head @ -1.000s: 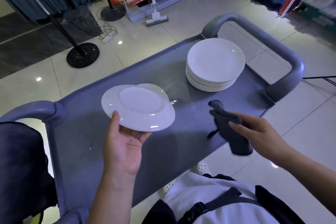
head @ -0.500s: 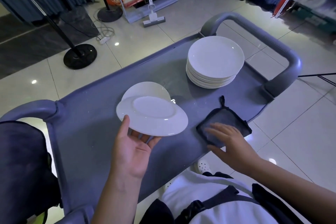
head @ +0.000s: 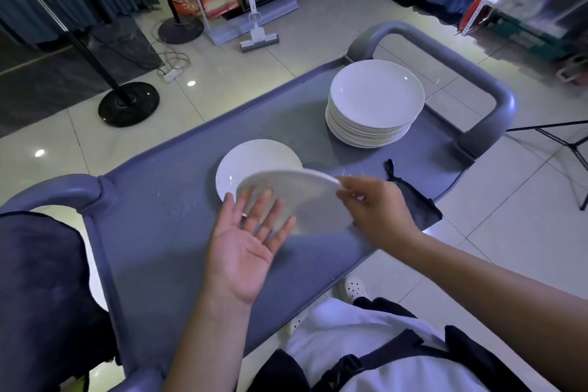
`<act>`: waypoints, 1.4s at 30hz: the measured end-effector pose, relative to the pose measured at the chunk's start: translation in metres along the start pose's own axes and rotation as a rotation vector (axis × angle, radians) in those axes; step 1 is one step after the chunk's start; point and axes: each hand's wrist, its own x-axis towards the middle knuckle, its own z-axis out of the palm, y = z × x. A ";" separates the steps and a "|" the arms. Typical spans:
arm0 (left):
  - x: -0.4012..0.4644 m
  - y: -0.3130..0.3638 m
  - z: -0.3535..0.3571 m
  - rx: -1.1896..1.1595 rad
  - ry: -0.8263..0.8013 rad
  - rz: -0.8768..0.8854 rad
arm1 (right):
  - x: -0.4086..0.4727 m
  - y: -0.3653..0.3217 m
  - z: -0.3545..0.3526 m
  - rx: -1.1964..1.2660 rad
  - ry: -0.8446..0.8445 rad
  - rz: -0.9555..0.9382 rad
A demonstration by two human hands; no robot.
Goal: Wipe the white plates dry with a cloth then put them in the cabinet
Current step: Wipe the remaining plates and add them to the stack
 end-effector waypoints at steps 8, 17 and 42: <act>0.014 -0.005 -0.050 0.567 -0.129 0.200 | -0.039 0.026 -0.026 0.869 -0.230 0.882; 0.003 -0.016 -0.049 0.371 -0.432 0.088 | -0.049 0.043 -0.021 0.929 -0.173 0.812; -0.015 -0.010 -0.059 0.405 -0.344 0.189 | 0.012 0.019 -0.045 0.231 0.197 0.358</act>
